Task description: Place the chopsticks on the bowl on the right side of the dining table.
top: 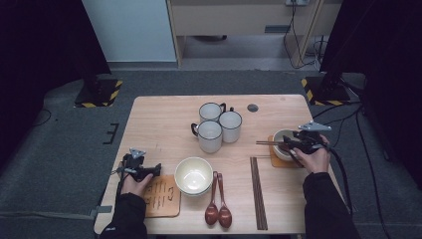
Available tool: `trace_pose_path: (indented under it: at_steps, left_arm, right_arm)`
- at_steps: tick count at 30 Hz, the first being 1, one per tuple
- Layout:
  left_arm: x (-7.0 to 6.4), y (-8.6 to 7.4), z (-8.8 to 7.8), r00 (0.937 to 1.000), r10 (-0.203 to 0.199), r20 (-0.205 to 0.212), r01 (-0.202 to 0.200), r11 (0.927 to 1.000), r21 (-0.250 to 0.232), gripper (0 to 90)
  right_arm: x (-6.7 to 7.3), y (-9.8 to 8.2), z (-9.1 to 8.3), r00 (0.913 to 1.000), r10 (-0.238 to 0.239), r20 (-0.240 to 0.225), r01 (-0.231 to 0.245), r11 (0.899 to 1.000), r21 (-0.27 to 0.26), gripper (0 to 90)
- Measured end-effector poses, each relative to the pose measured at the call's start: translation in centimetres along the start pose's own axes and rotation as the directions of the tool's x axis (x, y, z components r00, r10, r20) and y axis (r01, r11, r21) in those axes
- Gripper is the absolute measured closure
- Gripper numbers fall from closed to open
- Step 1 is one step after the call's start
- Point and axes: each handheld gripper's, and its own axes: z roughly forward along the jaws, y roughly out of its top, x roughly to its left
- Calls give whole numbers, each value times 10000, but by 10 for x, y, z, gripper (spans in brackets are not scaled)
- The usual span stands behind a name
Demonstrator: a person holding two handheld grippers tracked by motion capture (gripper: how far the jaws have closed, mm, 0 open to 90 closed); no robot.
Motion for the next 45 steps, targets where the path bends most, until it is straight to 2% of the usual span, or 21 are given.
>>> trace_pose_path:
  at_steps: [9,17,24,28,35,40,45]
  left_arm:
    - [0,0,0,10000,1,-2,-1,10000,-3,0]
    - [0,0,0,10000,1,-1,-1,10000,-2,0]
    - [0,0,0,10000,11,0,-11,10000,7,0]
    - [0,0,0,10000,0,-1,0,10000,-1,0]
    - [0,0,0,10000,4,-2,-4,10000,0,0]
    - [0,0,0,10000,0,-2,0,10000,-3,0]
    - [0,0,0,10000,3,-1,-3,10000,-1,0]
  right_arm:
    - [0,0,-1,9996,-61,-289,63,9999,82,514]
    - [0,1,-3,9997,-35,-221,33,10000,-70,503]
    - [-5,3,-13,9997,120,-198,-127,9992,-374,498]
    - [-9,3,-24,9999,127,-3,-127,9983,-573,509]
    - [-15,-4,-40,9993,356,58,-352,9972,-665,573]
    - [-17,-10,-46,9994,342,86,-336,9978,-567,618]
    - [-18,-20,-52,9993,322,194,-315,9989,-354,705]
